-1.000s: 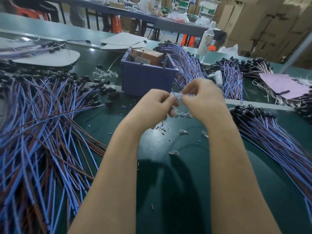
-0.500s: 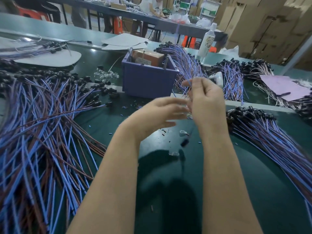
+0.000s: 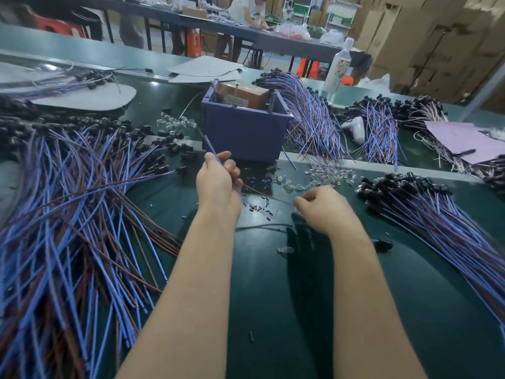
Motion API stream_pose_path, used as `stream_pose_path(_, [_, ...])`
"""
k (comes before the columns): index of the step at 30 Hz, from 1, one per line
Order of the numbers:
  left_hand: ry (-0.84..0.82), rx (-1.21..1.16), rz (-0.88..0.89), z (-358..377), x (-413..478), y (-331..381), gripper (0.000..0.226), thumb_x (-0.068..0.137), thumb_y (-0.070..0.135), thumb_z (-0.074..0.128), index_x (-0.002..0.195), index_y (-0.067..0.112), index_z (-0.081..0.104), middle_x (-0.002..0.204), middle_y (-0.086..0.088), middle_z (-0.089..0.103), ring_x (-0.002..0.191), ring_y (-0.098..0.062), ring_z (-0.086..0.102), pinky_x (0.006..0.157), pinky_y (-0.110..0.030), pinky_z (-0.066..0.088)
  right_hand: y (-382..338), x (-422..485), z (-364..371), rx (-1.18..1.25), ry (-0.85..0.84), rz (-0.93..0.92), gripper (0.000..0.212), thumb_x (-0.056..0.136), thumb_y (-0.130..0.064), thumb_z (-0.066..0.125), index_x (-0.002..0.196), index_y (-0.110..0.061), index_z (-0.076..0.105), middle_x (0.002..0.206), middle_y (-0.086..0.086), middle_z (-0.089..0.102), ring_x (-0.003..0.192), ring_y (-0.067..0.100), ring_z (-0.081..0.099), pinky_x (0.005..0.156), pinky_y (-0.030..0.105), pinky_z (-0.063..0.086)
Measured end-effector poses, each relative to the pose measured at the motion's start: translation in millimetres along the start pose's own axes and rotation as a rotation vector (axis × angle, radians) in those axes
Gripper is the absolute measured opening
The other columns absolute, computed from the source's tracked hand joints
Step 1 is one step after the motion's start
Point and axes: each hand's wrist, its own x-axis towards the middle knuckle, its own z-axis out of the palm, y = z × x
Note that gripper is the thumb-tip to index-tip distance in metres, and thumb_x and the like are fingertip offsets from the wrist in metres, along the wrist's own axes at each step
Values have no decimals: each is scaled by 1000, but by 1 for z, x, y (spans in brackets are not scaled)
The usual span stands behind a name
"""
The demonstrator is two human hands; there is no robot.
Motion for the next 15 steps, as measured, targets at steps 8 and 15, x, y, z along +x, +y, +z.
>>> stream_pose_path(8, [-70,-257,-88,7,-6,-4,32,105,19,32,78,8,46,41,4,38,42,-9,35,49,-18,33,-55,-1,40,433,44,-346,31,98,-37,45,107,-13,62,103,3,66,94,20,57,74,25,37])
stream_pose_path(15, [49,66,75,-1,-3,-6,37,104,29,27,84,18,56,75,6,66,72,-7,62,70,-21,46,-35,5,52,329,271,-267,41,98,-37,44,77,-7,63,71,6,61,75,28,54,62,34,36])
